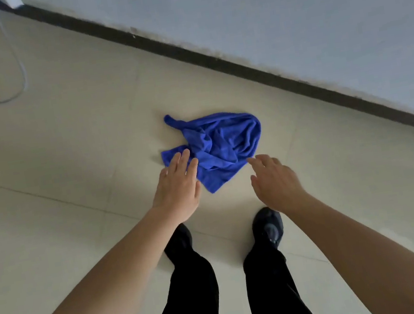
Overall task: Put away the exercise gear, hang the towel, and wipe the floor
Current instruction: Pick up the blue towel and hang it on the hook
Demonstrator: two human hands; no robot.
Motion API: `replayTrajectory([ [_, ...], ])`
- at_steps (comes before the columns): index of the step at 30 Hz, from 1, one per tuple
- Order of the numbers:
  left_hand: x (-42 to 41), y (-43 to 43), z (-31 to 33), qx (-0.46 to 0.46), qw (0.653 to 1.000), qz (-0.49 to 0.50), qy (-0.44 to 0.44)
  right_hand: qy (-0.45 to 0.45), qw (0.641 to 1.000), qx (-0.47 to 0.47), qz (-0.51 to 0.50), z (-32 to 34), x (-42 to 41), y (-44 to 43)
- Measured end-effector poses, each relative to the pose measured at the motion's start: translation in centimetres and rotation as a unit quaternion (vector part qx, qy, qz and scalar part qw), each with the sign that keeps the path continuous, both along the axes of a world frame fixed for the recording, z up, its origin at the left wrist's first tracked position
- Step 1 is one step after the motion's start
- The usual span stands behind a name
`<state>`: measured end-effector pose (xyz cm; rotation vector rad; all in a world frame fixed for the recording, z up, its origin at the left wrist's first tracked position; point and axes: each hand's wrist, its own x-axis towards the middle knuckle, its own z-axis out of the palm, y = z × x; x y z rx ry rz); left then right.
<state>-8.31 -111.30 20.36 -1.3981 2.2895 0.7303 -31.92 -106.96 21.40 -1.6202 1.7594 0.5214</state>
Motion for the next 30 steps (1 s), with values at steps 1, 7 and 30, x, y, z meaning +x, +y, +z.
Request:
replayTrajectory([
  [1, -0.3, 0.4, -3.0, 0.007, 1.000, -0.010, 0.002, -0.005, 1.000, 0.002, 0.005, -3.1, 0.0, 0.8],
  [7, -2.6, 2.1, -17.6, 0.042, 0.999, 0.001, 0.018, 0.005, 0.998, -0.014, 0.060, -18.0, -0.4, 4.2],
  [30, -0.6, 0.0, 5.2, -0.177, 0.956, 0.033, 0.232, -0.168, 0.977, -0.057, -0.119, -2.4, 3.1, 0.6],
])
